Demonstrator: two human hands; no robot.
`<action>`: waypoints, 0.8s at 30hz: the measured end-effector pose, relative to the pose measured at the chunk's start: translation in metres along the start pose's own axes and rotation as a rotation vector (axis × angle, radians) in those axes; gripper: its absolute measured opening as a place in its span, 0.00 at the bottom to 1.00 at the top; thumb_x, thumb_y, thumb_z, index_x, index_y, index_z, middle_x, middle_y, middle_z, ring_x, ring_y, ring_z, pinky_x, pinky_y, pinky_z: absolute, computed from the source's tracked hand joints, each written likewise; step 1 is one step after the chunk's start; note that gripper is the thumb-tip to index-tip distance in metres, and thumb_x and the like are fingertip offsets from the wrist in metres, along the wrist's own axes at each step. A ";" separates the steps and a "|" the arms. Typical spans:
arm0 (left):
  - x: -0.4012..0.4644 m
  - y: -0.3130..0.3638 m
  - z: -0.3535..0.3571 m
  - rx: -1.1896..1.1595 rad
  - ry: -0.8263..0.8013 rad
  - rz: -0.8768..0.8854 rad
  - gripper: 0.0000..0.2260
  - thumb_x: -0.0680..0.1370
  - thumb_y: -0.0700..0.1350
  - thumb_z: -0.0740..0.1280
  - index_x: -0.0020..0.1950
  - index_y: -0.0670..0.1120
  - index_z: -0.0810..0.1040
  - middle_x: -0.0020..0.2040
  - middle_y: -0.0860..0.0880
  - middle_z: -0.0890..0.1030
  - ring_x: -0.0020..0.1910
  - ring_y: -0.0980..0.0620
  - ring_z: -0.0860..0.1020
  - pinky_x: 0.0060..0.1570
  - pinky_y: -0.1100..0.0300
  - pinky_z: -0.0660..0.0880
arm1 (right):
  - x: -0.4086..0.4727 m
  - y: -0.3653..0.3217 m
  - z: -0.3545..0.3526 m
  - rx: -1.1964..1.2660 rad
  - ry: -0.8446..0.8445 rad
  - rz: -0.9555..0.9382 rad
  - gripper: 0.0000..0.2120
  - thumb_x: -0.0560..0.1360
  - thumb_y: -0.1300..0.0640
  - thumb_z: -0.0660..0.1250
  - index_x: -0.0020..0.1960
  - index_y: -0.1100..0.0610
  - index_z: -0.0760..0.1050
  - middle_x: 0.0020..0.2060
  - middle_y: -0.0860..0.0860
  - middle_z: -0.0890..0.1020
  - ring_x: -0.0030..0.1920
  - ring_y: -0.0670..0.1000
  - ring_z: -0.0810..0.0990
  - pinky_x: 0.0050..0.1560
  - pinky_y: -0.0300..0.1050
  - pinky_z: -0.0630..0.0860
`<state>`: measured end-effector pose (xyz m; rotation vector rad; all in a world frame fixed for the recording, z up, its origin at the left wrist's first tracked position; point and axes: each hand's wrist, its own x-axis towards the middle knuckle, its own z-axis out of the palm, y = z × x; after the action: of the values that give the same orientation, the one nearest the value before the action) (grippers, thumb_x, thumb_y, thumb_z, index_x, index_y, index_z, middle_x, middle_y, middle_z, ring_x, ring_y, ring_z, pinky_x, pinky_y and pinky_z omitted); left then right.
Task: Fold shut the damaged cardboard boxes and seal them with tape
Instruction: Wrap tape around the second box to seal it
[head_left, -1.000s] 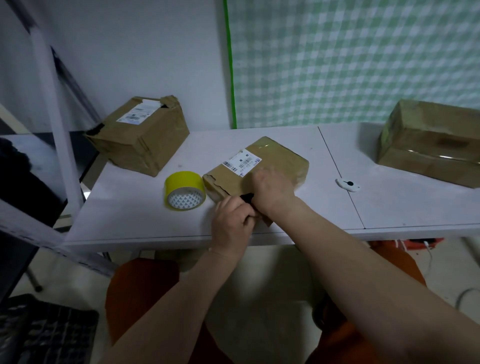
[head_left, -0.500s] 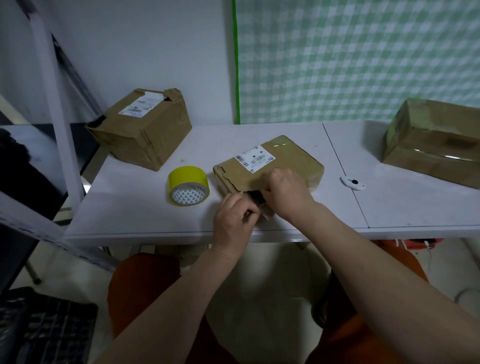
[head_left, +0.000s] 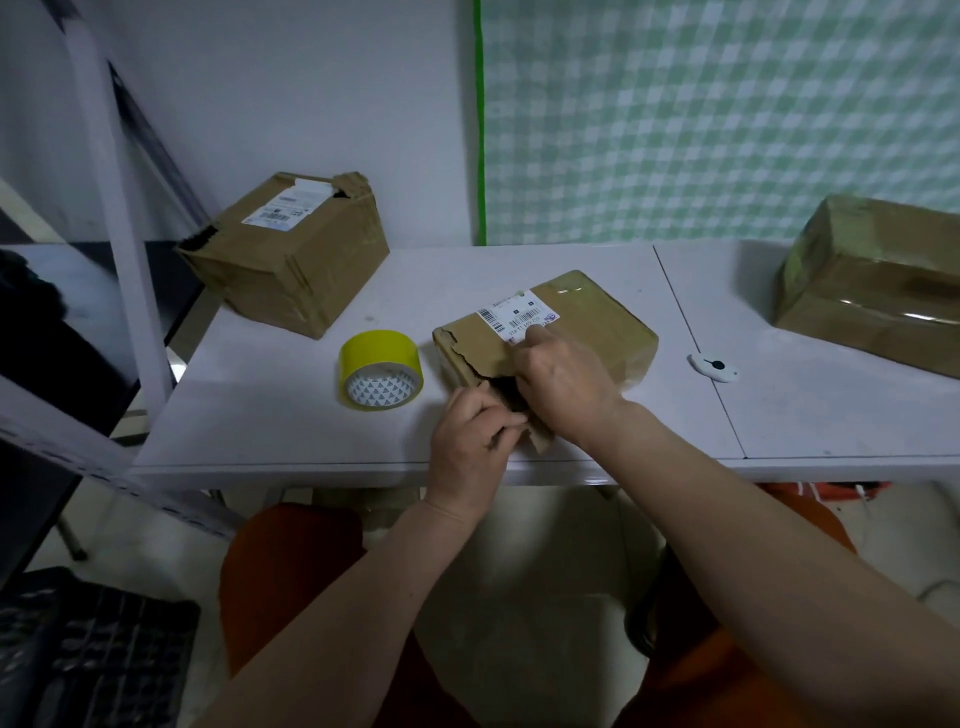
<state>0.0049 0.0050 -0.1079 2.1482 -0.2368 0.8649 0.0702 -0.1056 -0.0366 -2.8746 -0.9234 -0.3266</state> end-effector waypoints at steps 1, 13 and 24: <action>0.000 0.000 0.000 -0.003 -0.001 0.002 0.05 0.73 0.40 0.68 0.38 0.42 0.82 0.39 0.54 0.71 0.39 0.49 0.74 0.49 0.55 0.75 | -0.001 0.002 0.001 0.005 0.014 0.000 0.12 0.52 0.72 0.74 0.26 0.62 0.73 0.28 0.56 0.73 0.28 0.57 0.75 0.28 0.37 0.56; -0.002 0.000 -0.014 0.165 0.002 0.017 0.05 0.70 0.44 0.68 0.35 0.46 0.82 0.36 0.50 0.78 0.41 0.54 0.71 0.40 0.69 0.66 | 0.011 -0.012 0.002 0.084 -0.009 -0.120 0.08 0.58 0.70 0.71 0.33 0.60 0.77 0.32 0.57 0.74 0.33 0.59 0.76 0.28 0.41 0.58; 0.003 -0.006 -0.028 0.036 -0.067 0.031 0.07 0.71 0.43 0.69 0.35 0.43 0.83 0.36 0.49 0.78 0.41 0.53 0.72 0.40 0.65 0.69 | 0.008 -0.009 0.008 0.167 0.044 -0.147 0.04 0.67 0.64 0.69 0.38 0.64 0.75 0.35 0.58 0.74 0.36 0.60 0.75 0.32 0.42 0.59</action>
<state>-0.0043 0.0300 -0.0971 2.2142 -0.2915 0.8216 0.0726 -0.0920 -0.0420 -2.6453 -1.1016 -0.3076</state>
